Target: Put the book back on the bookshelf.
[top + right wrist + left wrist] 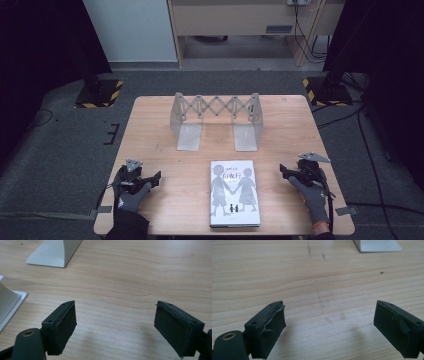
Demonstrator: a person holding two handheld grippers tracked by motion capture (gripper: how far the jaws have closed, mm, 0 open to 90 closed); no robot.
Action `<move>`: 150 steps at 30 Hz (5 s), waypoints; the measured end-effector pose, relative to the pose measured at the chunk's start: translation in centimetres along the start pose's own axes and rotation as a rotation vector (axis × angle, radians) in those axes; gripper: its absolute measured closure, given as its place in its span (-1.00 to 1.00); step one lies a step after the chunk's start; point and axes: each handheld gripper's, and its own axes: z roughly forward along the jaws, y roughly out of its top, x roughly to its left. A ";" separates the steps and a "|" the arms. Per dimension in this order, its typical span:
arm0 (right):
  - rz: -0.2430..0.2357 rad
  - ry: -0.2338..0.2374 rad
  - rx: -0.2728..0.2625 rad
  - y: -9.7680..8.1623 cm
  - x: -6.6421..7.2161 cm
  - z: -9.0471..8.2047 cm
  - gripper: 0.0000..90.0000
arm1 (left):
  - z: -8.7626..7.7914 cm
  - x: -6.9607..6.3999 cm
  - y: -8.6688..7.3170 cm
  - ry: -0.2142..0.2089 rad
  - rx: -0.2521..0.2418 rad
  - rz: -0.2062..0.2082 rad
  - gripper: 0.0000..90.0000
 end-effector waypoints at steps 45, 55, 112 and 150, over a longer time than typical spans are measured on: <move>-0.028 0.209 -0.088 0.7 5.3 -2.8 -0.61 | -1.8 -7.4 1.1 -0.181 -0.102 0.062 -0.81; -0.045 0.242 -0.084 0.6 6.6 -2.6 -0.61 | -1.2 -10.0 1.4 -0.229 -0.104 0.085 -0.81; -0.069 0.427 0.004 -1.3 11.5 0.1 -0.56 | 2.5 -17.5 0.5 -0.486 -0.040 0.219 -1.00; -0.054 0.470 -0.126 0.2 12.2 -0.2 -0.49 | 1.9 -16.7 0.6 -0.529 -0.081 0.180 -0.74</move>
